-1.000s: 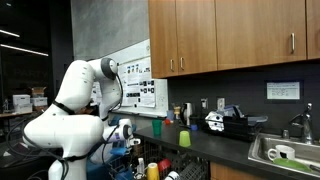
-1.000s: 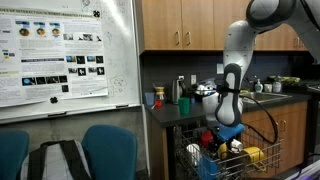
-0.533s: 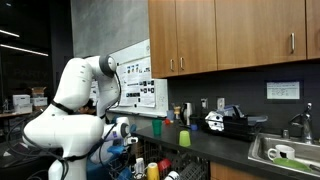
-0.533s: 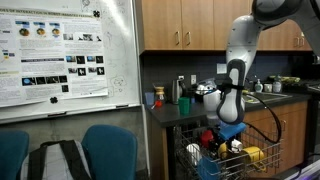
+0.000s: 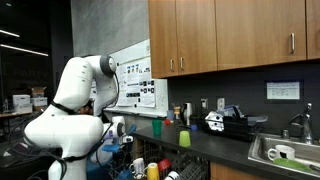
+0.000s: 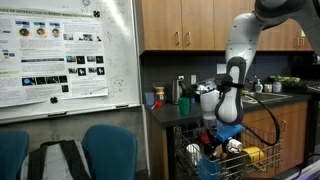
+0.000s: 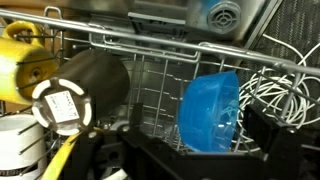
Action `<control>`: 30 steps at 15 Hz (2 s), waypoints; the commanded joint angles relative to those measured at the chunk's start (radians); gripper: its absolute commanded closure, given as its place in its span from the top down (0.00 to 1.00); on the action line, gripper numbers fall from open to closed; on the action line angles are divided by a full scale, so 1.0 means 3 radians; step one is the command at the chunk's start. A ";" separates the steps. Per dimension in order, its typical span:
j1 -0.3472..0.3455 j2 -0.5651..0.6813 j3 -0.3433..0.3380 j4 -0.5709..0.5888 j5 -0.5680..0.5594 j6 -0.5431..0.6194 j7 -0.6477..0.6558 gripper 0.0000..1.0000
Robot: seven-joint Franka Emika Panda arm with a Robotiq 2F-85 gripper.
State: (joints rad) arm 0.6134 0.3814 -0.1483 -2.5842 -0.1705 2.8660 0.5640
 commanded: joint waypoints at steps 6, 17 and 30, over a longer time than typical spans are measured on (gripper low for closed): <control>-0.0126 0.0241 0.0179 0.0155 0.0001 0.0126 -0.0093 1.00; -0.0027 0.0325 -0.0009 0.0237 -0.0056 0.0136 -0.0057 1.00; -0.0180 0.0702 0.0118 0.0481 0.0177 0.0082 -0.0258 0.61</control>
State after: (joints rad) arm 0.5536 0.5889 -0.1158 -2.4504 -0.1391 2.8996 0.5107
